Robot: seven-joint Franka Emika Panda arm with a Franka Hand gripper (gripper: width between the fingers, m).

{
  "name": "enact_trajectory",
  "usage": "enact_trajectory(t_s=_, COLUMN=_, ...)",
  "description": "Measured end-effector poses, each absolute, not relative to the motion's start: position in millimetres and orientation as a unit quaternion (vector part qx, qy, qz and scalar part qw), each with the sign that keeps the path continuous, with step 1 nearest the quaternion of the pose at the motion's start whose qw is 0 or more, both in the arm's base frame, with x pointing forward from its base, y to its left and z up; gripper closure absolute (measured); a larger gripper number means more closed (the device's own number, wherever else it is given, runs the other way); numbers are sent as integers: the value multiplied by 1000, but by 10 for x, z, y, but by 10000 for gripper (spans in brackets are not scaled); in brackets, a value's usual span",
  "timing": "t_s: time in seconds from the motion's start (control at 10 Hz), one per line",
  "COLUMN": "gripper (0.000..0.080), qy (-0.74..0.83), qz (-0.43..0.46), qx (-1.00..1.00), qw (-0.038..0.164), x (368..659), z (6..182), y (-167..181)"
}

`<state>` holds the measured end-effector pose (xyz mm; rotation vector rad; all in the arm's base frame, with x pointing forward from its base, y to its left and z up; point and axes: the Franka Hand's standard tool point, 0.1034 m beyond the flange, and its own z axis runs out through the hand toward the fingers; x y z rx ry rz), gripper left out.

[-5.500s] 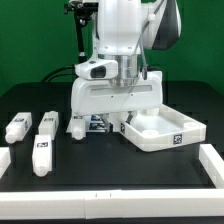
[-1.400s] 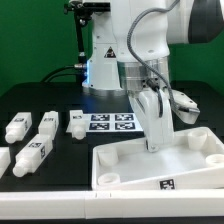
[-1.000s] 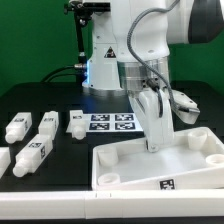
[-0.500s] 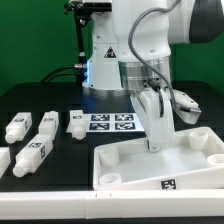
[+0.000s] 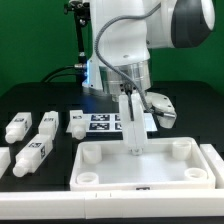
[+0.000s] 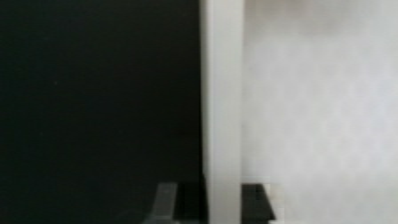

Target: Assemble desk

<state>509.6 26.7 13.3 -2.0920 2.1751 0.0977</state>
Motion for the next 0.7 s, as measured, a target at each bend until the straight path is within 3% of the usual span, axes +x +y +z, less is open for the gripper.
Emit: enact_trajectory(t_s=0.7, gripper=751, qy=697, qz=5, qx=-716, qw=44, x=5164, z=64, y=370)
